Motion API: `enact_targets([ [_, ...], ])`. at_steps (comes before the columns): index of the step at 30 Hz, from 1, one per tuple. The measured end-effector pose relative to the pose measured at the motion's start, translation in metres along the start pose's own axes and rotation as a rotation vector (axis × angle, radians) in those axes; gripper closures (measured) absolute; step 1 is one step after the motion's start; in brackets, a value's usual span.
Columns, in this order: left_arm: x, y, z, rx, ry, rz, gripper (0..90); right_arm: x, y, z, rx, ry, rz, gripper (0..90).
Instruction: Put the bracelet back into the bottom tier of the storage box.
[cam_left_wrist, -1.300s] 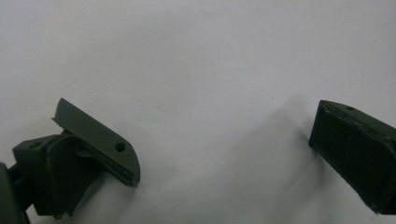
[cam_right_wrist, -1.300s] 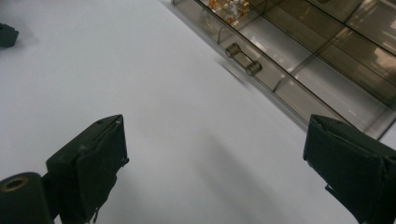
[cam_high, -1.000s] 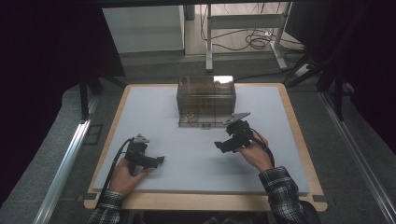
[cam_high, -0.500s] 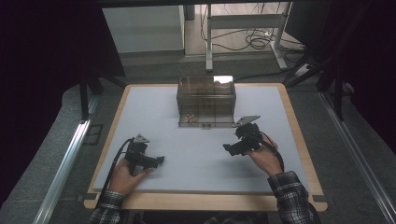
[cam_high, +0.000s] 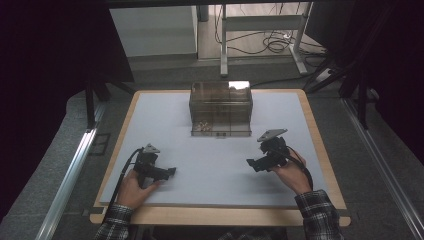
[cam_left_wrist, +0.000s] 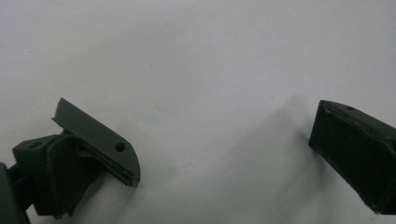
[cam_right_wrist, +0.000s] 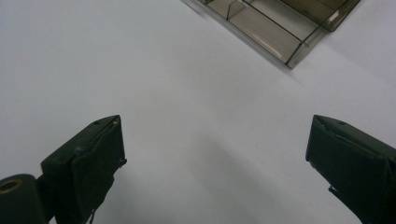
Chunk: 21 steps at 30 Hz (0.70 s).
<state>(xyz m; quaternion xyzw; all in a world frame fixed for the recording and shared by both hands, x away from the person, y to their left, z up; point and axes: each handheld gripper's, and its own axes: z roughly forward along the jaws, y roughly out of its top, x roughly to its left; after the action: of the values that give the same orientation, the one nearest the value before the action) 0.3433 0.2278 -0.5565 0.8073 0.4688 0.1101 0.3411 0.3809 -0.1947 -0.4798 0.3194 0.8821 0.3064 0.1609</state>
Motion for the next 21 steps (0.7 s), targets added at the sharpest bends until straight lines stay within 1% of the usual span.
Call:
enact_targets([
  [7, 0.000, 0.000, 0.000, 0.000, 0.000, 0.000, 0.0, -0.004, -0.009, -0.008, 0.001, -0.009, 0.019, 4.0],
  [13, 0.000, 0.000, 0.000, 0.000, 0.000, 0.000, 0.0, -0.010, -0.018, -0.018, -0.003, -0.025, 0.039, 3.8],
  [21, 0.000, 0.000, 0.000, 0.000, 0.000, 0.000, 0.0, -0.015, -0.026, -0.029, -0.009, -0.039, 0.048, 3.7],
])
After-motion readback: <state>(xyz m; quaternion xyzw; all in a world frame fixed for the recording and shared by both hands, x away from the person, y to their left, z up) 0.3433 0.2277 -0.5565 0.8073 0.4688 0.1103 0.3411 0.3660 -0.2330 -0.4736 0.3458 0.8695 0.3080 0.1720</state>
